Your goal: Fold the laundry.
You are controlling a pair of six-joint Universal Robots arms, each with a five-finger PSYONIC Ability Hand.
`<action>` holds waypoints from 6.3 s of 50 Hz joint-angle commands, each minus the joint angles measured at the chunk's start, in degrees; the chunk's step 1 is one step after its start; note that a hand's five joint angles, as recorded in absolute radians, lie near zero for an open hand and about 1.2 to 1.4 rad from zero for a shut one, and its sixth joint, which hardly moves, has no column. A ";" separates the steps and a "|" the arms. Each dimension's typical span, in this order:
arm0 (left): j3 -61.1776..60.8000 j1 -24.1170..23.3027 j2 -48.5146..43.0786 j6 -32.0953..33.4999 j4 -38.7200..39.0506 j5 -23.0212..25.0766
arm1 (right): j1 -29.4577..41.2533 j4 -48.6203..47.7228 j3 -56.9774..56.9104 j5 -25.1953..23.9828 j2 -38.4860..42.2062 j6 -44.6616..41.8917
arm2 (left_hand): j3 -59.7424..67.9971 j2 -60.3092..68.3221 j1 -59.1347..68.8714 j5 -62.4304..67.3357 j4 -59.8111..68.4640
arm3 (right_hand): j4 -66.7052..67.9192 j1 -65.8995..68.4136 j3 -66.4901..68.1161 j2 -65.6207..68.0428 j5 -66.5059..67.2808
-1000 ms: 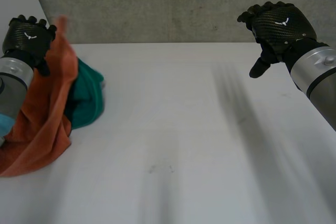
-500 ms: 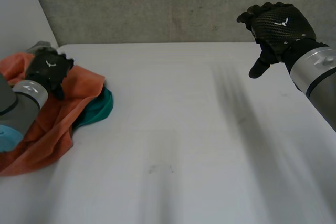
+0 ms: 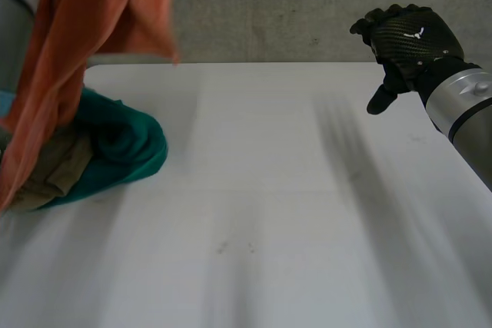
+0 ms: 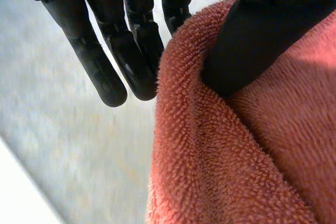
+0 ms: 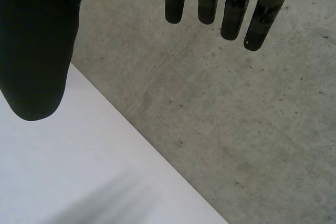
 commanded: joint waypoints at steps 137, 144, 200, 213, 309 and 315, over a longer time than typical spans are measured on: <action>-18.58 -4.89 -13.74 6.81 -4.81 -1.09 | -4.71 25.16 6.11 -7.88 -4.52 -16.97 | 11.95 11.54 14.58 15.18 11.44 | 2.54 4.52 3.60 3.24 2.67; -20.78 -5.95 -6.97 5.58 -4.90 -1.00 | -3.30 17.96 -6.54 -12.62 9.87 -16.70 | 11.95 11.54 14.58 15.18 11.44 | -0.33 1.66 0.74 0.38 -0.20; 1.11 -9.81 -9.68 3.64 8.63 -10.85 | 0.57 -25.12 -23.28 6.45 15.61 -8.09 | 11.95 11.54 14.58 15.18 11.44 | 66.56 68.55 67.63 67.26 66.69; -17.70 -13.24 -17.77 3.29 8.37 -10.67 | -2.77 -11.06 4.23 0.38 17.09 -9.32 | 11.95 11.54 14.58 15.18 11.44 | 66.56 68.55 67.63 67.26 66.69; -28.89 -3.75 -11.96 9.71 -13.53 -2.14 | -18.51 15.32 5.05 2.49 12.08 -48.79 | 11.95 11.54 14.58 15.18 11.44 | 66.56 68.55 67.63 67.26 66.69; -7.80 -5.86 -19.78 9.71 -6.49 -6.45 | -13.86 0.76 -8.72 3.02 16.83 -44.76 | 11.95 11.54 14.58 15.18 11.44 | 66.56 68.55 67.63 67.26 66.69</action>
